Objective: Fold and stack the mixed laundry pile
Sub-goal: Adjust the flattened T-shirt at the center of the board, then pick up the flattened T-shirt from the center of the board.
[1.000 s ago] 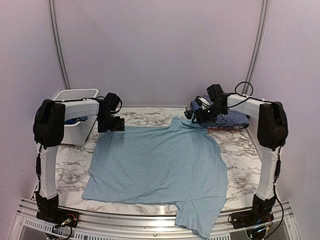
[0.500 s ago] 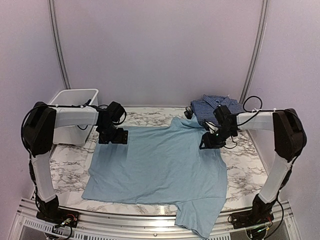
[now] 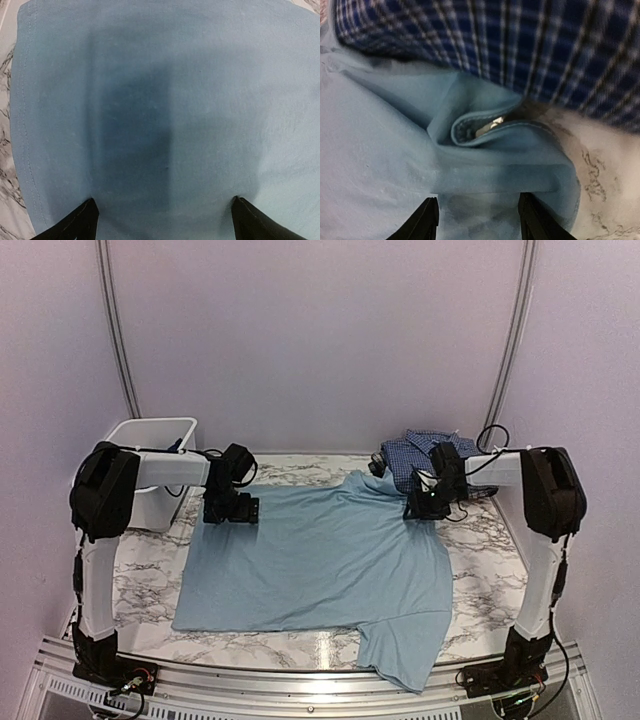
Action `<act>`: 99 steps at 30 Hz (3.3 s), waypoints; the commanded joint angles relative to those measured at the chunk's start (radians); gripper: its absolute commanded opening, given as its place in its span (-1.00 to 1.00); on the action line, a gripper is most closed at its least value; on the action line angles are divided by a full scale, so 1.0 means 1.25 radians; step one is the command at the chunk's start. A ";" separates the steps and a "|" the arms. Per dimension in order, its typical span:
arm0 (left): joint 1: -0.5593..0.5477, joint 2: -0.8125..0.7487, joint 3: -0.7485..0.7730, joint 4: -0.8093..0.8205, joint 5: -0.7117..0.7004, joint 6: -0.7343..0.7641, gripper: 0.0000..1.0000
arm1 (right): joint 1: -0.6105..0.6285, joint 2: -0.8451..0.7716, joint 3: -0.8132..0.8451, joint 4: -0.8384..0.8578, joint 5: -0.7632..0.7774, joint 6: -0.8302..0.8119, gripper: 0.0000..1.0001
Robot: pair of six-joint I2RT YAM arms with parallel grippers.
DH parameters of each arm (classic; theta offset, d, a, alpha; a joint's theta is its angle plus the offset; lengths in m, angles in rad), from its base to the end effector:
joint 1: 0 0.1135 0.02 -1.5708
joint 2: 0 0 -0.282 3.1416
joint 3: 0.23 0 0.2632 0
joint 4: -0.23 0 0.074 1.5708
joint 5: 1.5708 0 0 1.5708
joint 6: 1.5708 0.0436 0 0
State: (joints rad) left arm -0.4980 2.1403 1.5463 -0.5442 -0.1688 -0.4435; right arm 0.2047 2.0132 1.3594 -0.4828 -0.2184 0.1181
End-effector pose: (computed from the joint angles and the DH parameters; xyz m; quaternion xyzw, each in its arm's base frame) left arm 0.4138 -0.2167 0.1511 0.0084 0.9734 -0.0236 0.2279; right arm 0.4188 0.0966 0.1544 -0.0655 0.9688 0.1394 0.1942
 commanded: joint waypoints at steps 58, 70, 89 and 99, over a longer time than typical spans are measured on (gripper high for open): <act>-0.147 -0.477 -0.507 0.053 0.016 -0.329 0.86 | 0.155 -0.610 -0.494 -0.144 -0.078 0.262 0.05; -0.266 -0.695 -0.637 -0.039 0.012 -0.548 0.87 | 0.316 -0.882 -0.691 -0.250 -0.060 0.496 -0.03; -0.271 -0.794 -0.782 -0.146 -0.041 -0.811 0.58 | 0.363 -0.741 -0.747 -0.162 0.001 0.482 -0.58; -0.219 -0.809 -0.797 -0.144 -0.045 -0.773 0.31 | 0.362 -0.856 -0.702 -0.234 -0.019 0.507 -1.00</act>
State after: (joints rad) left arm -0.7914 1.1252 0.5522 -0.6868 -0.2020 -1.4307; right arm 0.6483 0.9867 0.4461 -0.7223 -0.2367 0.7326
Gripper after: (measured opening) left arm 0.680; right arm 0.004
